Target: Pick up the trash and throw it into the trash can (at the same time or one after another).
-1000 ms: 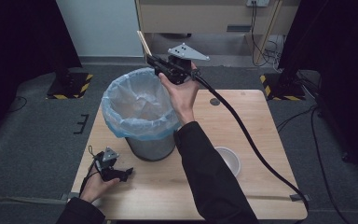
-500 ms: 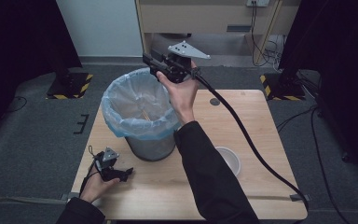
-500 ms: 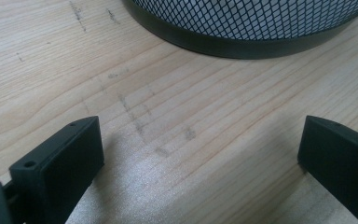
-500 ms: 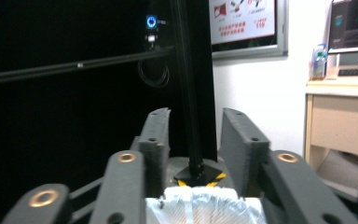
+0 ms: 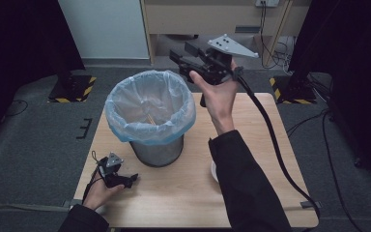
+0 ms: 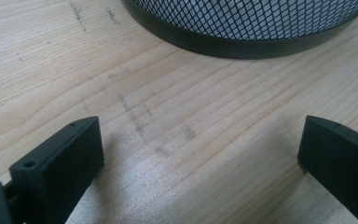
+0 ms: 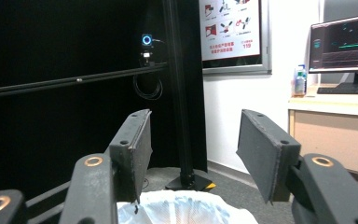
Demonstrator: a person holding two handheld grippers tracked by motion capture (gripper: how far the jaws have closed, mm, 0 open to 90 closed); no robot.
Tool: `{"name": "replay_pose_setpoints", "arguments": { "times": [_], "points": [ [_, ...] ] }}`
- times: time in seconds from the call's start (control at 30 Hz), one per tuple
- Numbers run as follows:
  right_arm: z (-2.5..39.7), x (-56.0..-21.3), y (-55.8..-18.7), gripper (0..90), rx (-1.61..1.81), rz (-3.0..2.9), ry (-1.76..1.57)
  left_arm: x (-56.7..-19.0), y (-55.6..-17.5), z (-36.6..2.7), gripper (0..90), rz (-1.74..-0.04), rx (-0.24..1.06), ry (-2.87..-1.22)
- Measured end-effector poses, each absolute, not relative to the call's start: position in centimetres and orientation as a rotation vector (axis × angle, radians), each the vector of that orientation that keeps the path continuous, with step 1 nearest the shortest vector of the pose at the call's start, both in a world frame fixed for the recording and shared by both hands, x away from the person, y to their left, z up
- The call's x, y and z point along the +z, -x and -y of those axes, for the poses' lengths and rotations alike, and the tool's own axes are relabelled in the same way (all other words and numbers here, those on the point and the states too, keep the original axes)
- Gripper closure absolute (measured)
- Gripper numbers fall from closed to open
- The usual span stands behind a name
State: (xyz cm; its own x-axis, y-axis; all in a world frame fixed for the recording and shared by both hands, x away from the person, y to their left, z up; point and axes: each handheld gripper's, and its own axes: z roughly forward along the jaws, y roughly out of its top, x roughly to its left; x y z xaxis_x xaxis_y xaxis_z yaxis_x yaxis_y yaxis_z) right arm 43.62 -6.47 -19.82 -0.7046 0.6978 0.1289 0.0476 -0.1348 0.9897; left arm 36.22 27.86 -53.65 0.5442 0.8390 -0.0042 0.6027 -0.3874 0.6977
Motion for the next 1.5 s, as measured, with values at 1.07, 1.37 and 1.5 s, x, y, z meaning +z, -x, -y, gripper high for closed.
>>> {"name": "replay_pose_setpoints", "arguments": {
  "times": [1.07, 1.37, 1.5],
  "points": [
    [20.8, -35.0, -35.6, 38.0, 1.652, -1.796, -1.109, -53.6, -36.2, -27.8, 0.0, -1.161, 0.467, -2.127],
    [23.7, -40.4, -36.0, 38.1, 1.505, -1.856, -1.238, -53.6, -36.2, -27.8, 0.0, -1.162, 0.466, -2.127],
    [24.4, -43.0, -36.3, 38.3, 1.424, -1.915, -1.289, -53.6, -36.2, -27.8, 0.0, -1.162, 0.466, -2.127]
  ]
}}
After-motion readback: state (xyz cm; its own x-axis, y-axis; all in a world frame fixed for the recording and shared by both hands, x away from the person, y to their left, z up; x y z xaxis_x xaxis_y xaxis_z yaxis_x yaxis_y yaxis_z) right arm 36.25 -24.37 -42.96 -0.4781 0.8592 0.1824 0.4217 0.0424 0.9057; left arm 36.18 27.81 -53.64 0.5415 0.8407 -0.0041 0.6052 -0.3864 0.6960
